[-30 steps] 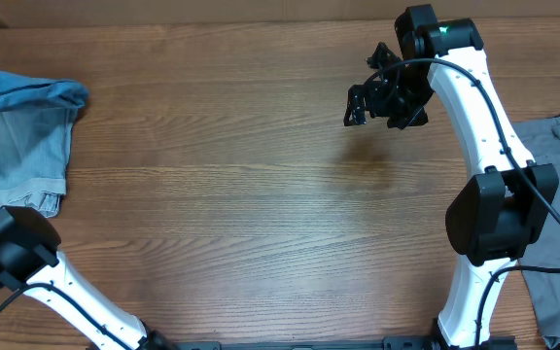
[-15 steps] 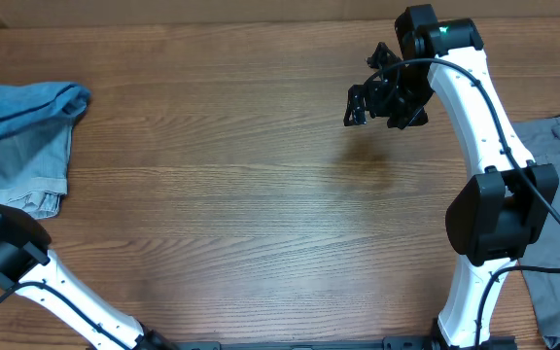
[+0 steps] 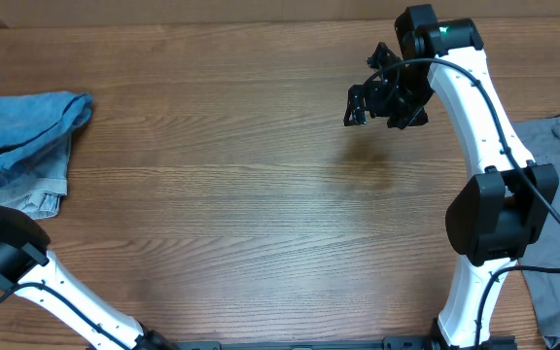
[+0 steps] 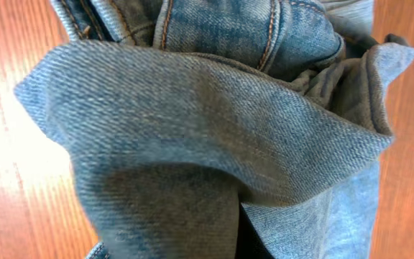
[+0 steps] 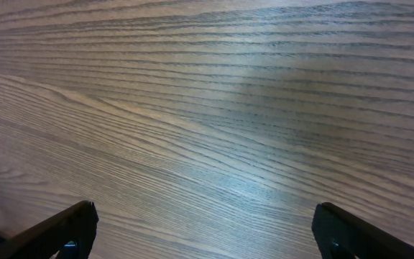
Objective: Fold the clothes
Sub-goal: 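Lower the bundle onto the left jeans stack and release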
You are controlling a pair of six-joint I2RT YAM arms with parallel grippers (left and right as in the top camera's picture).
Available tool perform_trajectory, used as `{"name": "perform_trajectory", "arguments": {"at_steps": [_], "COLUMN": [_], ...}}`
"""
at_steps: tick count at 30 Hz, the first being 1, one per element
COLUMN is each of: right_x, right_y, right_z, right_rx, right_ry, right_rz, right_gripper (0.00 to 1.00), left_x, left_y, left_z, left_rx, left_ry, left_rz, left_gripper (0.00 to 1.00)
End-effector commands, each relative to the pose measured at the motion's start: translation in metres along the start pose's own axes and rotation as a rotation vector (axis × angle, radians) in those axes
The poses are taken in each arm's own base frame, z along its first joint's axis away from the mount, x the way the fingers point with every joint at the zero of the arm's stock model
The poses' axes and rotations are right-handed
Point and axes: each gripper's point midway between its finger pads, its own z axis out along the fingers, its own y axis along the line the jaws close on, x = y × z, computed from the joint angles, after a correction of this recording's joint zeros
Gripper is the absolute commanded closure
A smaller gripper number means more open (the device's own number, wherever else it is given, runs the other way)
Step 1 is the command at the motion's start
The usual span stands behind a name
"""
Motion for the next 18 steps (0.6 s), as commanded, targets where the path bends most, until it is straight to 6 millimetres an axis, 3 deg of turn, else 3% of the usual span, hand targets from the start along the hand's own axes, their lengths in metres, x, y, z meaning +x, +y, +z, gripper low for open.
{"name": "perform_trajectory", "arguments": {"at_steps": [1,2,3,7,9,13,15,18], "right_x": [-0.002,-0.002,-0.002,-0.002,-0.002,-0.002,-0.002,-0.002], "right_y": [-0.003,-0.003,-0.003,-0.003,-0.003,-0.003,-0.003,-0.003], "right_z": [-0.002,-0.002,-0.002,-0.002,-0.002,-0.002,-0.002,-0.002], "right_rx": [0.003,0.003,0.003,0.003,0.003,0.003,0.003,0.003], "right_ry": [-0.009,-0.009,-0.009,-0.009,-0.009,-0.009,-0.009,-0.009], "right_rz": [0.001,0.001,0.001,0.001,0.001,0.001,0.001,0.001], "right_gripper": [0.00,0.00,0.00,0.00,0.00,0.00,0.00,0.00], "left_x": [-0.012,-0.013,-0.014,-0.015,-0.013,-0.012,-0.015,-0.018], "left_y": [0.007,0.007,0.006,0.001,-0.003,0.002,0.003,0.008], "left_z": [-0.009,-0.009,-0.009,-0.009,-0.009,-0.014,-0.029,-0.080], "left_rx": [-0.037,-0.035,-0.031,-0.011,0.011,0.006,0.036,0.112], "left_ry": [-0.070,-0.075,-0.080,-0.083,-0.069,-0.062,-0.079,-0.149], "left_rz": [0.070,0.085,0.108,0.156,0.184,0.179,0.166,0.151], "left_gripper": [0.53,0.22,0.00,0.01,0.10,0.12,0.11,0.09]}}
